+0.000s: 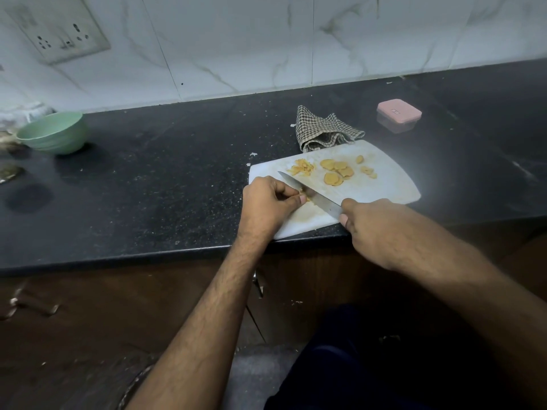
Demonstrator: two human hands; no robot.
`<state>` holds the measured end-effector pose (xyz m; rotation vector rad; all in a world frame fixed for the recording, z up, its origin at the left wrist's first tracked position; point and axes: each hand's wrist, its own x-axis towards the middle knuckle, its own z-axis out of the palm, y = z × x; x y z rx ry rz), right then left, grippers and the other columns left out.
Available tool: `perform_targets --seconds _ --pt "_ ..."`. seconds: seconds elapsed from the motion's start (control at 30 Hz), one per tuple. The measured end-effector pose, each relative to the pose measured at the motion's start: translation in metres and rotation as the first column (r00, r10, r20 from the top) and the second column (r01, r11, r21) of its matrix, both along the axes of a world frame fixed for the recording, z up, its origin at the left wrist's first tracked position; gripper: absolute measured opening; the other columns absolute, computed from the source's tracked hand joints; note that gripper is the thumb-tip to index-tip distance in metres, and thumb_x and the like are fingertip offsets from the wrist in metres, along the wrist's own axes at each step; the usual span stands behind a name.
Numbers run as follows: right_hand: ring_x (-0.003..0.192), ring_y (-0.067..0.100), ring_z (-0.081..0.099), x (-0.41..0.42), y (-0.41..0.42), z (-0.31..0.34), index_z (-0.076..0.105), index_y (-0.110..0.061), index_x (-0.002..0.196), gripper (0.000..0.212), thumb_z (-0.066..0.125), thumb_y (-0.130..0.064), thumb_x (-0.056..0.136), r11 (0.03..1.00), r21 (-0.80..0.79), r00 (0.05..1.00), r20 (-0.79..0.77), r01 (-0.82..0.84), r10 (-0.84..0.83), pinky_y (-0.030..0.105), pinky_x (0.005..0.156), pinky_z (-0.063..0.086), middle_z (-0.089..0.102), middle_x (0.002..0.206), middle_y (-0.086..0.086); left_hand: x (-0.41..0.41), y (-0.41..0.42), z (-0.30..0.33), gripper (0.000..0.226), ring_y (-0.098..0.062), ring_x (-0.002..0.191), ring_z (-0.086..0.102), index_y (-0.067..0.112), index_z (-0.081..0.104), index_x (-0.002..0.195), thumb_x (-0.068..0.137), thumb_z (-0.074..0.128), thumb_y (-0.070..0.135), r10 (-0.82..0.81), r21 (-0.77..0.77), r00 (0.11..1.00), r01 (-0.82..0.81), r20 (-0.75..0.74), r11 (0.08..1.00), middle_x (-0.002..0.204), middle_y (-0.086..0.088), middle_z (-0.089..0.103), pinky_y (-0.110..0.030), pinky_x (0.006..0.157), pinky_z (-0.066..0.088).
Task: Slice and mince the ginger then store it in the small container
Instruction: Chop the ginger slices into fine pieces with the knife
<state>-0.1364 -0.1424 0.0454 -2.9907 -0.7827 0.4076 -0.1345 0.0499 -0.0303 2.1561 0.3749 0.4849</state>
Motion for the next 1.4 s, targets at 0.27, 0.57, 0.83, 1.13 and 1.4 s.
perform_targets --seconds 0.27,0.57,0.83,1.13,1.4 --pt "0.069 0.018 0.045 0.0 0.003 0.001 0.034 -0.021 0.105 0.005 0.039 -0.02 0.105 0.998 -0.063 1.0 -0.023 0.005 -0.007 0.035 0.068 0.043 0.047 0.081 0.005 0.0 0.002 0.001 0.004 0.007 0.074 0.065 0.02 0.083 0.081 0.082 0.086 0.022 -0.032 0.022 0.999 0.032 -0.012 0.999 0.076 0.018 0.073 -0.005 0.061 0.045" --pt "0.072 0.018 0.052 0.002 0.003 -0.005 0.038 -0.02 0.11 0.006 0.04 -0.02 0.105 0.999 -0.043 1.0 0.0 0.001 -0.001 0.035 0.066 0.046 0.051 0.082 0.004 0.001 0.003 0.001 0.007 0.015 0.068 0.059 0.023 0.082 0.082 0.085 0.082 0.016 -0.032 0.013 0.998 0.032 -0.048 0.999 0.074 0.024 0.067 0.0 0.058 0.041" --pt "0.068 0.017 0.047 -0.004 0.002 -0.003 0.039 -0.022 0.111 0.008 0.039 -0.019 0.104 0.999 -0.042 1.0 0.009 0.007 -0.007 0.037 0.07 0.048 0.048 0.08 0.003 0.0 0.006 0.0 0.006 0.007 0.073 0.064 0.023 0.082 0.079 0.082 0.084 0.018 -0.012 0.016 0.999 0.013 -0.029 1.0 0.075 0.022 0.07 -0.006 0.063 0.046" --pt "0.076 0.021 0.054 -0.003 0.01 -0.009 0.042 -0.02 0.115 0.011 0.039 -0.022 0.104 1.0 -0.004 0.999 0.032 0.011 -0.011 0.042 0.076 0.054 0.05 0.081 0.003 -0.001 0.002 0.003 0.008 0.011 0.07 0.063 0.022 0.082 0.079 0.083 0.082 0.015 -0.023 0.027 1.0 0.023 -0.018 0.999 0.072 0.024 0.068 -0.003 0.06 0.043" --pt "0.069 0.017 0.047 -0.007 0.007 -0.002 0.041 -0.019 0.109 0.007 0.038 -0.024 0.106 1.0 -0.004 1.0 -0.028 -0.001 0.001 0.034 0.066 0.044 0.048 0.082 0.004 -0.001 0.005 0.0 0.011 0.008 0.071 0.063 0.019 0.081 0.074 0.083 0.079 0.012 0.024 0.038 0.999 -0.023 -0.021 0.999 0.077 0.017 0.072 -0.002 0.061 0.044"
